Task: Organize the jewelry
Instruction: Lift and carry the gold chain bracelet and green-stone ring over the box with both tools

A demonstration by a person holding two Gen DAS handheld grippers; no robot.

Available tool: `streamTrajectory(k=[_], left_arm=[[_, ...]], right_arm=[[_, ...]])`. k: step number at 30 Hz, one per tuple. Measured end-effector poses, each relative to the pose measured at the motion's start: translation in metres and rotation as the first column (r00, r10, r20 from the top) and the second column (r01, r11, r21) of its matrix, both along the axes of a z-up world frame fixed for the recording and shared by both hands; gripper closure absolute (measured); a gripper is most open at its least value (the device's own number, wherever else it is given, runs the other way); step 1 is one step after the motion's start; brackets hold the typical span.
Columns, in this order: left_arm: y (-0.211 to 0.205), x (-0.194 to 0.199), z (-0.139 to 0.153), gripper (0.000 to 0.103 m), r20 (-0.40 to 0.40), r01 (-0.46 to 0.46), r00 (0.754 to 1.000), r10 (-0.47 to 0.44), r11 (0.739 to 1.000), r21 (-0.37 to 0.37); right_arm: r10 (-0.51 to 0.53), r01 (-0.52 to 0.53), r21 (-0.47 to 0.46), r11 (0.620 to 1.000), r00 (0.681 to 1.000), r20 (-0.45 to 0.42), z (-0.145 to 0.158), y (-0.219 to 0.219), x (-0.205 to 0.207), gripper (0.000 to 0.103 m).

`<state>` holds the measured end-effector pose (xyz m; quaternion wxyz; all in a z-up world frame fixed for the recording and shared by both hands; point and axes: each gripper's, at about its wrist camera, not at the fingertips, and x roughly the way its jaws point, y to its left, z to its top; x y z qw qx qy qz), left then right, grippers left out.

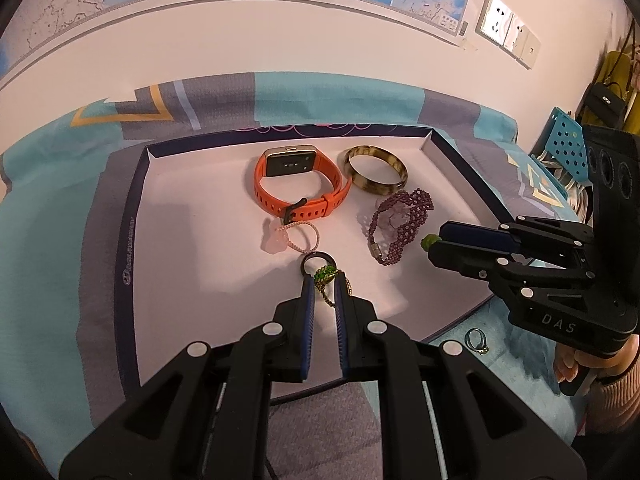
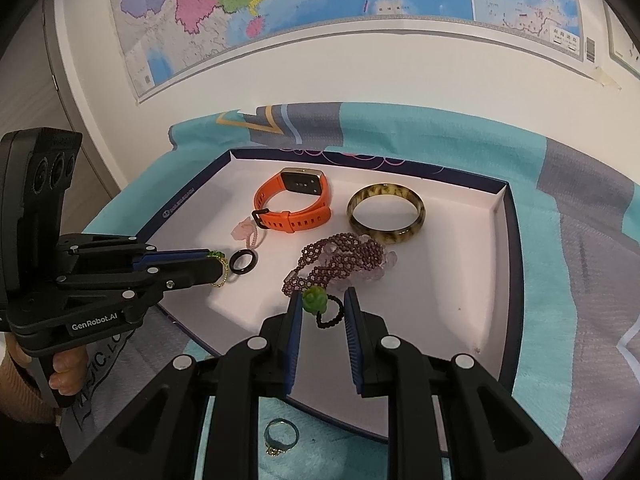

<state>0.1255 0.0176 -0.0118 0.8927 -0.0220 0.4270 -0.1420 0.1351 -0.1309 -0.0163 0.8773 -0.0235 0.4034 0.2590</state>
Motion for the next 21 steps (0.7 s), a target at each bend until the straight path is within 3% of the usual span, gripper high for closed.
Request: streamTrajectory(k=[21], left_arm=[[-0.0005,0.0081,-0.0073,0.092,-0.021,-0.018,1.0,0.019,1.0,0.018]], right_arm=[[-0.013,0.013,-0.015,1.0,1.0,-0.01,-0.0056,0.0045,0.0081,0.083]])
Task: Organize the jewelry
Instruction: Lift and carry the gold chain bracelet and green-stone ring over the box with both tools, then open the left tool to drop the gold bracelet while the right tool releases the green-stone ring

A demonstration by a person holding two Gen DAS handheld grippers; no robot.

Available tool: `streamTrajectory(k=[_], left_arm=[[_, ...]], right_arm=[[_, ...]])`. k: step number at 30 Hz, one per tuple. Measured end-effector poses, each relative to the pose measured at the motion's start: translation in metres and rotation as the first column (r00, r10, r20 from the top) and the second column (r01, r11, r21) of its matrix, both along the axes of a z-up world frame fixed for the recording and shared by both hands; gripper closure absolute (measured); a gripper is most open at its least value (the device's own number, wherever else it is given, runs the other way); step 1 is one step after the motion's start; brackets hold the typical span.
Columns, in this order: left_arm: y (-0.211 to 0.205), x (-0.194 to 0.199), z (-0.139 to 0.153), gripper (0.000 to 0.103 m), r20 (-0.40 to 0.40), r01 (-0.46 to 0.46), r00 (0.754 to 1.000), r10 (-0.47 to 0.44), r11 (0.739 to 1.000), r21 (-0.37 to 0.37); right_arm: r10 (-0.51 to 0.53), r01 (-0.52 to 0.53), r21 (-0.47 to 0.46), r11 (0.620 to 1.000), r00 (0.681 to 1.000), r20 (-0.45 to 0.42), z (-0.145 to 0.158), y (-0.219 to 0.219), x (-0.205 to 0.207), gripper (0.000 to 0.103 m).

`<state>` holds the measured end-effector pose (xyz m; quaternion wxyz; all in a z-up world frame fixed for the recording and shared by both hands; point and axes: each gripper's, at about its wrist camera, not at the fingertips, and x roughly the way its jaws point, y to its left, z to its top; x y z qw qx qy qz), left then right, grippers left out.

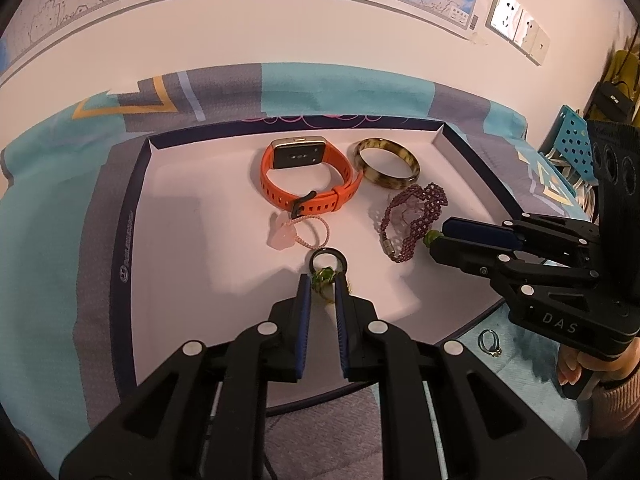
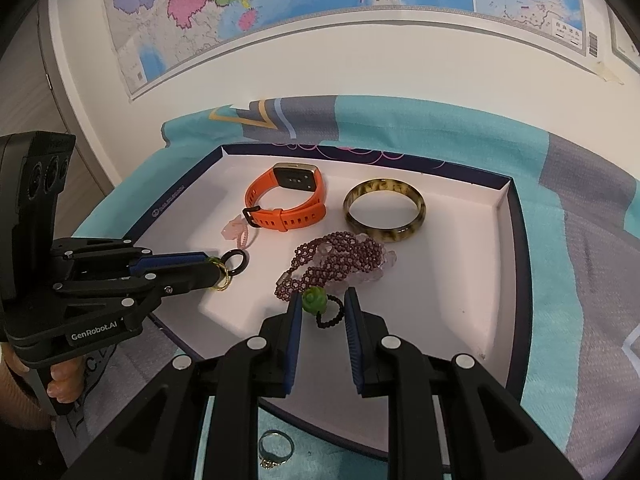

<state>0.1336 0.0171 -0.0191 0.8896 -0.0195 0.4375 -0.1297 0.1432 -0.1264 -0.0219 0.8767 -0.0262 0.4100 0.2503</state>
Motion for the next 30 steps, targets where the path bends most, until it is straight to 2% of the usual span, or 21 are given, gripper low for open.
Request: streamTrajectory(k=[7,10,14,22,26,30], left_arm=[[0.0,0.0,0.0,0.092,0.001,-0.002,1.0,0.002,1.0,0.004],[0.002,-0.001,0.002,0.086,0.006,-0.011,1.0,0.011,1.0,0.003],[0.004,-0.014,0.012,0.078,0.054,-0.016,0.998,0.015,1.0,0.02],[0.003,-0.069,0.029,0.073,0.142,0.105,0.984,-0.106,0.994,0.013],[-0.011,-0.089,0.026,0.071,0.139,0.177,0.974,-0.178,0.984,0.022],[-0.027,-0.092,0.016,0.07,0.114,0.214,0.97,-0.216,0.976,0.032]], right_arm=[[-0.008,0.008,-0.004,1.0,1.0,0.002,-0.001,0.002,0.002,0.083],[-0.016,0.016,-0.001,1.0,1.0,0.005,0.0,0.0,0.001,0.083],[-0.021,0.02,0.032,0.999,1.0,0.019,0.009,-0.008,-0.006,0.083],[0.034,-0.038,0.076,0.996,0.998,0.057,0.027,-0.024,-0.046,0.075],[0.05,-0.054,0.079,0.995,0.997,0.05,0.024,-0.028,-0.065,0.073],[0.049,-0.051,0.089,0.995,0.998,0.025,0.015,-0.032,-0.076,0.072]])
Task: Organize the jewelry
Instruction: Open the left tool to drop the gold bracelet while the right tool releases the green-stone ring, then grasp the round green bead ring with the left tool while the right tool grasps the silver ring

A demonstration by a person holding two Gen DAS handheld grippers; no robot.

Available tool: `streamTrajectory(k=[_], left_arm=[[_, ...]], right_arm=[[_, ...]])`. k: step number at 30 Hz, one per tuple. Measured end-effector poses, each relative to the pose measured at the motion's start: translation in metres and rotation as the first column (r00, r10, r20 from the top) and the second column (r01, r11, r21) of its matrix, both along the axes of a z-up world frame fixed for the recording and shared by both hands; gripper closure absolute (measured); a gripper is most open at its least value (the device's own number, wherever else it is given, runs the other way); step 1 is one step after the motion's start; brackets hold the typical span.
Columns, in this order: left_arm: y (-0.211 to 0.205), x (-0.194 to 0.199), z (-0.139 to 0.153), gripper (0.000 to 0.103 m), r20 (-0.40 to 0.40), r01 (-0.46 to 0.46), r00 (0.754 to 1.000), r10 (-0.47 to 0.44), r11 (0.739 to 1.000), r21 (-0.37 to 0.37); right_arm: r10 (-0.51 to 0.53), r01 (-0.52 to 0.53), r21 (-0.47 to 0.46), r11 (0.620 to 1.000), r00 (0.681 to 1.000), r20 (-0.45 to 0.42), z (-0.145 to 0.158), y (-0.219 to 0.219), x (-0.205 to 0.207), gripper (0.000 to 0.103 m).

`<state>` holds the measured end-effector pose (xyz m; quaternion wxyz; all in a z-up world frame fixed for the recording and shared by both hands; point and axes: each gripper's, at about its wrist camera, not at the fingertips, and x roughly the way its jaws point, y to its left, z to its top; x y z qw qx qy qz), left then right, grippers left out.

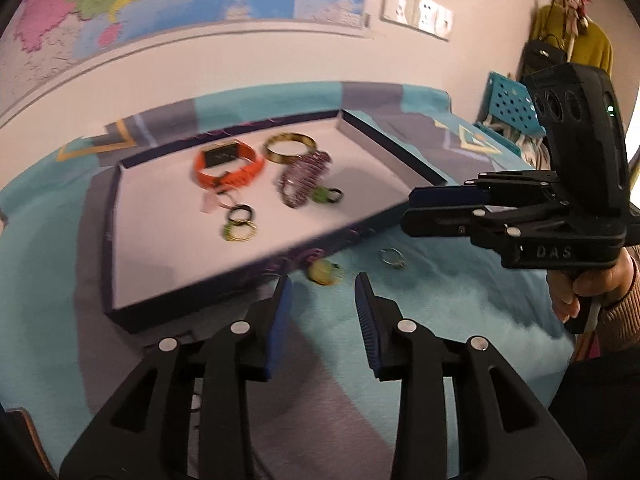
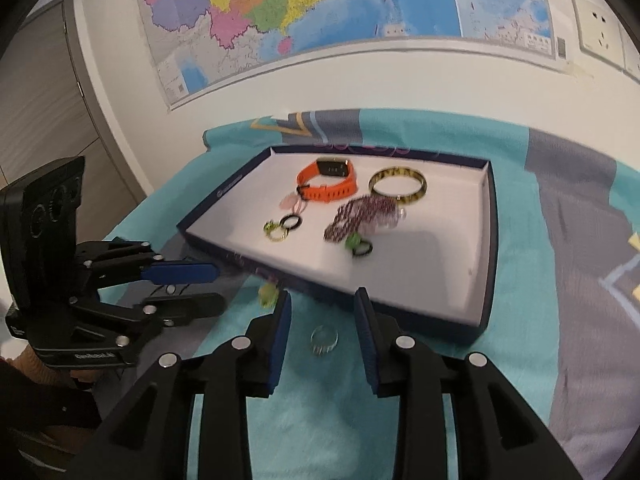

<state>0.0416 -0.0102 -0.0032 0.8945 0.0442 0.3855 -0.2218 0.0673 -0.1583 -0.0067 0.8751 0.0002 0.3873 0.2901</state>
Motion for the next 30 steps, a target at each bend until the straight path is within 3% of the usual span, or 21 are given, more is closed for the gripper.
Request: streamTrajectory(k=[4,15,22,30], left_arm=[[-0.012,0.009,-0.009,0.064,-0.03,0.001,1.0,-0.001,1.0,0.014],[-0.021,0.031,-0.024,0.067,-0.1,-0.059,0.993,0.062,0.998,0.035],[-0.024,0.032,-0.024,0.085,-0.104,-0.08,0.991,0.084,0.996,0.042],[-0.014,0.02,-0.022,0.086,-0.105,-0.084,0.991,0.085,0.996,0.014]], right_arm=[[-0.004,0.004,-0.001,1.0,1.0,-0.022,-0.008,-0.002,-0.004,0.072],[-0.012,0.012,0.01,1.0,0.999,-0.045,-0.017,-0.005,-0.006,0.067],[-0.009,0.009,0.007,1.0,0.999,-0.053,-0.018,-0.005,-0.007,0.067],[-0.012,0.01,-0.034,0.999,0.998,-0.058,-0.02,0.002,-0.007,0.067]])
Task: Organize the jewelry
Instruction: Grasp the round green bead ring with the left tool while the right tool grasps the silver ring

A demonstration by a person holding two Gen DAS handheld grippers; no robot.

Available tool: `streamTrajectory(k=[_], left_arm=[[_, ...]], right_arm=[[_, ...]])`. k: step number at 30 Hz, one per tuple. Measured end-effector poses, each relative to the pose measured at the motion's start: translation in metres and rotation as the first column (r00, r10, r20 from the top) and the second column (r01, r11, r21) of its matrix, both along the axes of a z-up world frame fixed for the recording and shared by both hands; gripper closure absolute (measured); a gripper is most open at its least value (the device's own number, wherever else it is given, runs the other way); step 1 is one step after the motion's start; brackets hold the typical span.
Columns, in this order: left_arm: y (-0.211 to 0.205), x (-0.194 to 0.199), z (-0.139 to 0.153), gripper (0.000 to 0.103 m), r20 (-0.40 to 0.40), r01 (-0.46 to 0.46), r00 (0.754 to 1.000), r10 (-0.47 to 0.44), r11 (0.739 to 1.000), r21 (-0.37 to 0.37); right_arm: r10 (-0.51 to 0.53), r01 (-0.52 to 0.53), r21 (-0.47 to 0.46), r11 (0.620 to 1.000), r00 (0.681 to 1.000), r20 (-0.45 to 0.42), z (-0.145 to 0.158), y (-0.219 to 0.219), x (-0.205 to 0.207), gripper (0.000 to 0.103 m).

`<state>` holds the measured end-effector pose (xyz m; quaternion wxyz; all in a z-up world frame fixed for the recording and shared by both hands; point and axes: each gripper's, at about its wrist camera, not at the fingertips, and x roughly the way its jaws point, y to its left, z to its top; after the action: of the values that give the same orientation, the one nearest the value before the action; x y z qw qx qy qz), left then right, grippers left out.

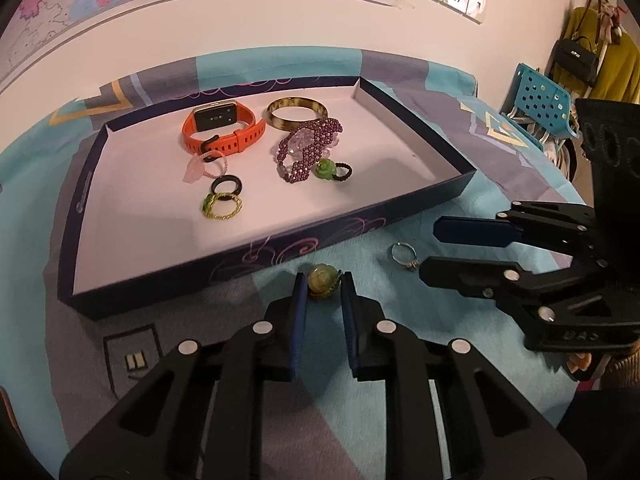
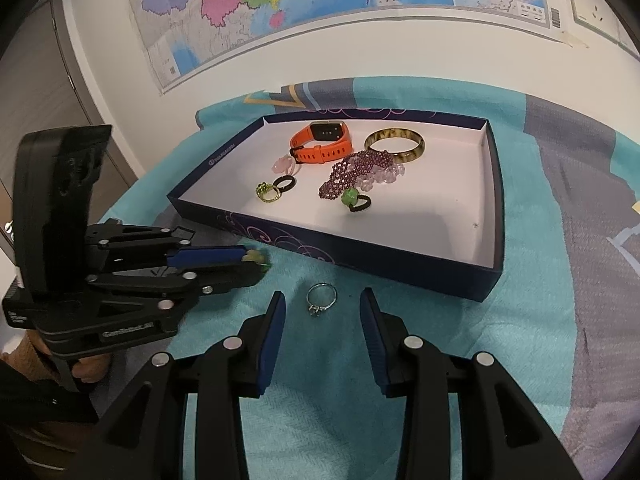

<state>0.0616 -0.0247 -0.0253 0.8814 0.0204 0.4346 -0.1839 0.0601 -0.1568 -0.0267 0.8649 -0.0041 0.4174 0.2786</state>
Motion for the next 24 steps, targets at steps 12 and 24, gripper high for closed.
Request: streamTrajectory(k=[12,24], left_arm=[[0.025,-0.015,-0.001,0.086,-0.01,-0.044,0.999,0.044,0.998,-0.036],[0.026,-0.016,-0.002,0.085,-0.01,-0.049,0.999,0.049,0.998,-0.036]], right_arm=[[0.012,-0.012,-0.073,0.997,1.0,-0.003,-0.005,0.02,0.003,0.067],[-0.015,0.019,-0.15,0.988,0.999,0.029,-0.006,0.025,0.006,0.087]])
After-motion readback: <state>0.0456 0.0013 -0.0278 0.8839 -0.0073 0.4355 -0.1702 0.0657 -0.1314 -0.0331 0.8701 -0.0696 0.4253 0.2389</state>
